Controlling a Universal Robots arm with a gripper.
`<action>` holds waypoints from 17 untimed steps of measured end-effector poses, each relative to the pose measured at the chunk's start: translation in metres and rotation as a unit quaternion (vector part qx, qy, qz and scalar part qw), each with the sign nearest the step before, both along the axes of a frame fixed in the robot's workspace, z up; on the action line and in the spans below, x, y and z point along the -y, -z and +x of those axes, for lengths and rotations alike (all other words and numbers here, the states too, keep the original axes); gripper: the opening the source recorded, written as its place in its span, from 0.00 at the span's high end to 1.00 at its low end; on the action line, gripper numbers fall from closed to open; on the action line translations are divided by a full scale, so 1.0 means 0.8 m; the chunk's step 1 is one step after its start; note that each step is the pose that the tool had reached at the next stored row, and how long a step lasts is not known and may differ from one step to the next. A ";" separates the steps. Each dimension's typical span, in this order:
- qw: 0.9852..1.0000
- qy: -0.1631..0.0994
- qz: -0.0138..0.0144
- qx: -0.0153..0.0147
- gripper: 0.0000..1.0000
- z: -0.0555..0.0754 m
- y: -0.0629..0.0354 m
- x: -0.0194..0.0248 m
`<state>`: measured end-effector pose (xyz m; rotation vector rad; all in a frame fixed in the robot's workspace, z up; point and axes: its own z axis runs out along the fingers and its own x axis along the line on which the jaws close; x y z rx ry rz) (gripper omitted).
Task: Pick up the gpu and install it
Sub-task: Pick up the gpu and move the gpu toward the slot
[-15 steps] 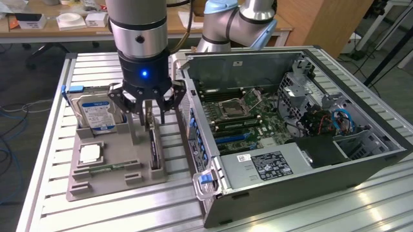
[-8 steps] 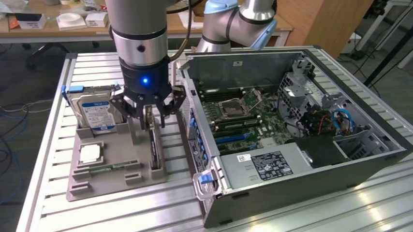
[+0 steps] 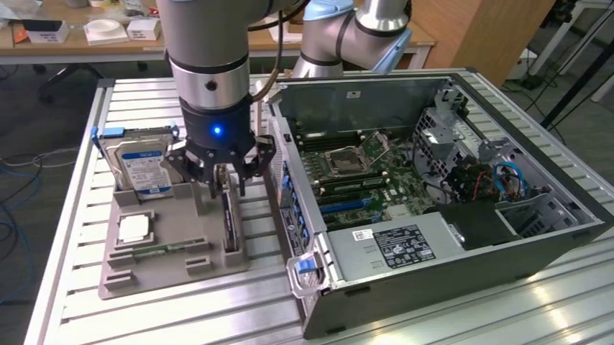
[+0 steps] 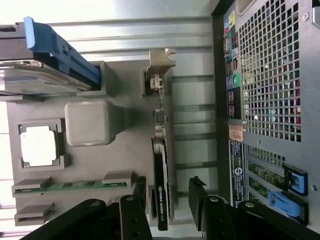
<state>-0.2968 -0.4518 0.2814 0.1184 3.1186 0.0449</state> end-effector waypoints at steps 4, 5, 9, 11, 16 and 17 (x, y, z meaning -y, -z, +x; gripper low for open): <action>1.000 0.000 0.000 -0.001 0.53 0.000 0.009 0.0006; 1.000 0.000 0.000 -0.001 0.53 0.000 0.011 0.0009; 1.000 -0.001 0.000 -0.003 0.53 0.000 0.020 0.0020; 1.000 -0.004 0.000 -0.005 0.53 0.000 0.024 0.0022; 1.000 -0.011 0.002 -0.007 0.53 0.000 0.033 0.0025; 1.000 -0.012 0.003 -0.008 0.53 0.000 0.035 0.0025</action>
